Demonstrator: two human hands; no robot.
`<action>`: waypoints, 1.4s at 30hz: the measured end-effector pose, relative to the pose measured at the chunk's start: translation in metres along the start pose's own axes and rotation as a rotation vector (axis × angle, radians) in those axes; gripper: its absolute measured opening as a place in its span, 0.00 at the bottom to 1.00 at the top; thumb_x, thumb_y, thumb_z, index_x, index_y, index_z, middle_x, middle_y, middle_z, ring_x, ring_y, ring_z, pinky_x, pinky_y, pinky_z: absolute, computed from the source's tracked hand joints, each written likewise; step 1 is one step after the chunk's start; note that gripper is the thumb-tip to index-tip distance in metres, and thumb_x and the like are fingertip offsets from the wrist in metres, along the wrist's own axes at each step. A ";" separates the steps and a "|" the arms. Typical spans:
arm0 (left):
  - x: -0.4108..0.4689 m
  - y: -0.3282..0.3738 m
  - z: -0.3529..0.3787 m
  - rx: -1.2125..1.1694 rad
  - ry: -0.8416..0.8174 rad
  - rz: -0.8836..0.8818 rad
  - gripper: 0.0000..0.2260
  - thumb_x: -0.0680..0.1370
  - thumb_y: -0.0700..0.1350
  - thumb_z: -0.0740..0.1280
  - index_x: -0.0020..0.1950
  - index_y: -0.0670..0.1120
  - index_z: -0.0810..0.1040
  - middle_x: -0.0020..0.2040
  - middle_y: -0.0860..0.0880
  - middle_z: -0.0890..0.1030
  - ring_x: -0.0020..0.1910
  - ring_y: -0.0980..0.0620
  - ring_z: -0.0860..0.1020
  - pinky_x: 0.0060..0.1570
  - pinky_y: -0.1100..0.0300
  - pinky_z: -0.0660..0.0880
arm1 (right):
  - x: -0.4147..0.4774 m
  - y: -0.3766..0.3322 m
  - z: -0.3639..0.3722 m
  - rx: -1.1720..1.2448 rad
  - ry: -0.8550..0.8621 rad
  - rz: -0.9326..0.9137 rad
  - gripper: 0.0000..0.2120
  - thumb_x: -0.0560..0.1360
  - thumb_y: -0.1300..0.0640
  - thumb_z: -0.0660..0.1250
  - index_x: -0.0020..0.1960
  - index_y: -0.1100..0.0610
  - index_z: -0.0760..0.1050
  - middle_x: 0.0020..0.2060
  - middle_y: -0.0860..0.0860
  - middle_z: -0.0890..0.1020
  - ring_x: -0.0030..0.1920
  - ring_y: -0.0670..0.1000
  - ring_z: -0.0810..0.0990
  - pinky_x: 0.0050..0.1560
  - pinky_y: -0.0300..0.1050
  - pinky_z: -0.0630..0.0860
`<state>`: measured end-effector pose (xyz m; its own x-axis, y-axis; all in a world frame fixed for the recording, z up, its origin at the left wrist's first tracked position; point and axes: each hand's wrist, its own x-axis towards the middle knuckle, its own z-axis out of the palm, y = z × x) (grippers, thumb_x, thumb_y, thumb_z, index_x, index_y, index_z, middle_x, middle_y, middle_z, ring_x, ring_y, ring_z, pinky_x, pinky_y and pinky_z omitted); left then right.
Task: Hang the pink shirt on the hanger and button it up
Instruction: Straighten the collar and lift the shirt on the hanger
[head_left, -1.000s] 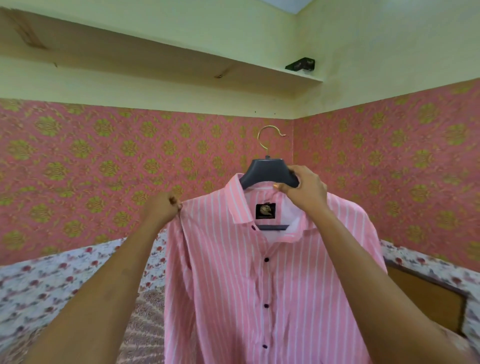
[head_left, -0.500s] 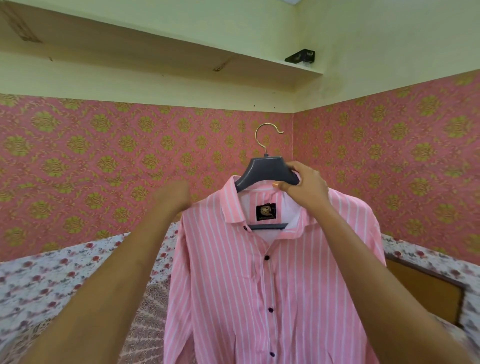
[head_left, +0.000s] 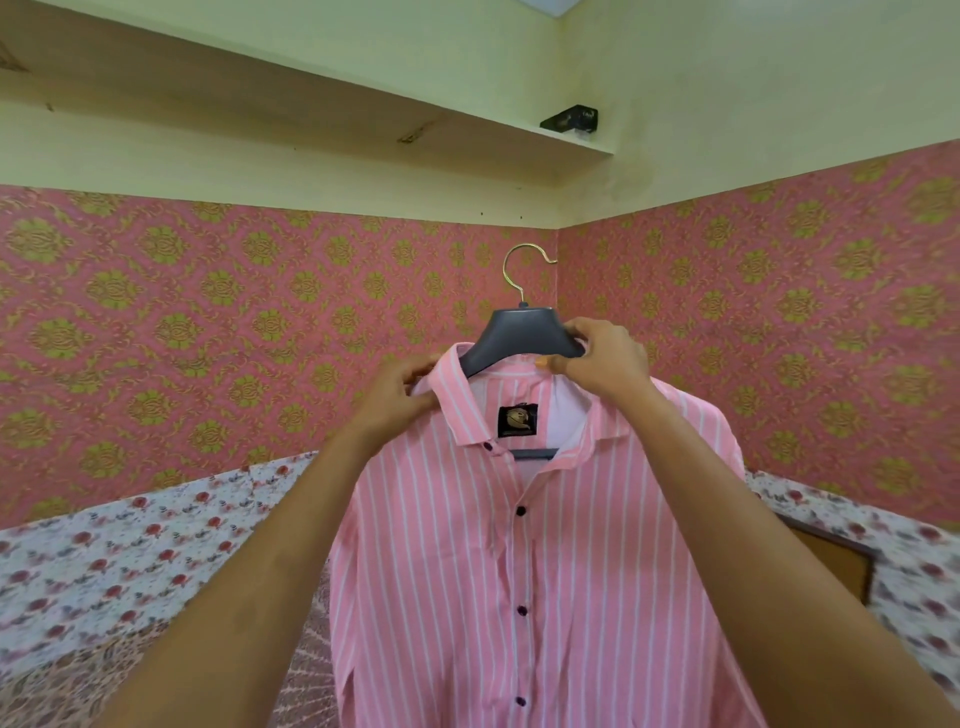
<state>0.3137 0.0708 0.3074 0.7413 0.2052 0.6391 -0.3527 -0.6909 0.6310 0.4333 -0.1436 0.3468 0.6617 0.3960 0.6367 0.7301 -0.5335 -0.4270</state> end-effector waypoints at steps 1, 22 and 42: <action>-0.001 -0.001 0.003 -0.002 0.039 0.024 0.19 0.70 0.38 0.68 0.61 0.48 0.77 0.52 0.55 0.81 0.46 0.73 0.76 0.49 0.72 0.71 | 0.000 0.001 0.000 0.068 0.010 0.014 0.18 0.70 0.47 0.70 0.57 0.52 0.75 0.53 0.50 0.81 0.55 0.56 0.77 0.56 0.51 0.71; 0.016 0.008 0.013 -0.105 -0.053 -0.075 0.18 0.63 0.60 0.71 0.49 0.56 0.80 0.48 0.46 0.82 0.46 0.48 0.80 0.50 0.48 0.76 | -0.008 0.016 -0.009 0.447 0.016 -0.044 0.21 0.71 0.50 0.70 0.62 0.51 0.71 0.57 0.47 0.78 0.59 0.49 0.75 0.63 0.51 0.70; 0.019 -0.008 0.005 -0.094 0.018 0.010 0.16 0.69 0.50 0.71 0.56 0.54 0.78 0.46 0.57 0.82 0.40 0.66 0.79 0.40 0.65 0.76 | -0.019 0.048 0.010 0.235 0.593 0.083 0.07 0.77 0.59 0.60 0.45 0.58 0.76 0.45 0.54 0.79 0.48 0.56 0.74 0.49 0.49 0.68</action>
<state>0.3336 0.0770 0.3122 0.7274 0.2119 0.6527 -0.4125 -0.6251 0.6627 0.4578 -0.1694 0.3072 0.5604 -0.1562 0.8133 0.7428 -0.3397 -0.5770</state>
